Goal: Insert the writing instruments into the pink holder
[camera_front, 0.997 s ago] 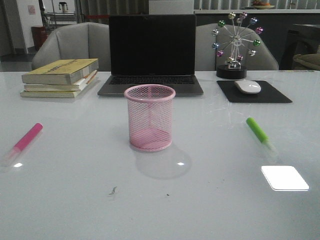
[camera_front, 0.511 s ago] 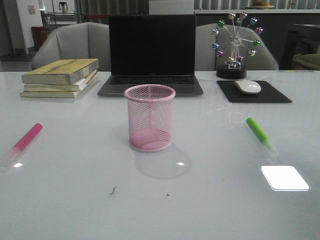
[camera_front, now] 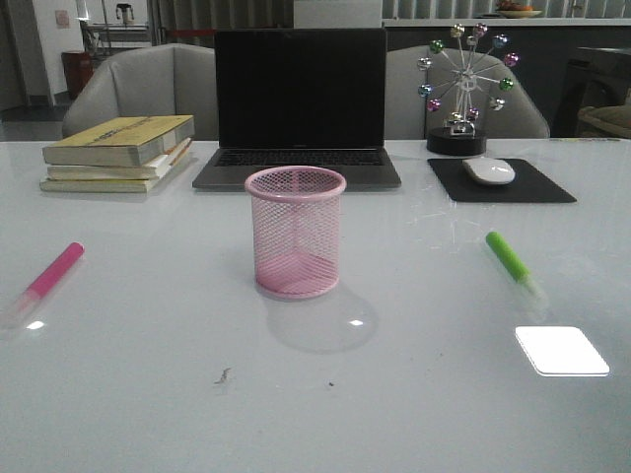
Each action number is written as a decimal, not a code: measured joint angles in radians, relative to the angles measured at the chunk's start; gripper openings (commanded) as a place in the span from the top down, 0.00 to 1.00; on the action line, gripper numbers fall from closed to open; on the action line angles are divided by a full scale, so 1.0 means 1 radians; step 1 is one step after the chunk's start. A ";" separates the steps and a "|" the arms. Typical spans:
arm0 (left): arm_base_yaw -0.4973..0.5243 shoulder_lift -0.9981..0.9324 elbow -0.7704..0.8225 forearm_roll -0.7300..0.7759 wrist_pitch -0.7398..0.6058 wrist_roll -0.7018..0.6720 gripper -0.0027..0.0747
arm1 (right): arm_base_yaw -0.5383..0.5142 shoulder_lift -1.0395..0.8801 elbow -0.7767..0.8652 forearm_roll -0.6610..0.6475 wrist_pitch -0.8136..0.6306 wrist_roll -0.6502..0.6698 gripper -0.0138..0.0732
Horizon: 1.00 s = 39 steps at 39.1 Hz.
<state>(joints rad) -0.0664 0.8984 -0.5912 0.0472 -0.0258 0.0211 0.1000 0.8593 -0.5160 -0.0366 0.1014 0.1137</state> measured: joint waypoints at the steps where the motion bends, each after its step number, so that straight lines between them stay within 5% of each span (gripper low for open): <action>1: 0.000 0.000 0.000 0.000 0.000 0.000 0.44 | 0.000 0.000 -0.002 0.000 0.000 0.000 0.28; 15: 0.000 0.000 0.000 0.000 -0.006 0.000 0.44 | 0.000 0.138 -0.209 0.000 0.191 0.000 0.28; 27: 0.000 0.000 0.000 0.000 -0.006 0.000 0.44 | 0.000 0.569 -0.549 0.000 0.466 0.000 0.28; 39: 0.000 0.000 0.000 0.000 -0.006 0.000 0.44 | 0.036 0.878 -0.806 0.000 0.564 0.000 0.28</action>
<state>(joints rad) -0.0664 0.8984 -0.5912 0.0472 -0.0317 0.0211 0.1356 1.7368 -1.3222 -0.0366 0.6655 0.1137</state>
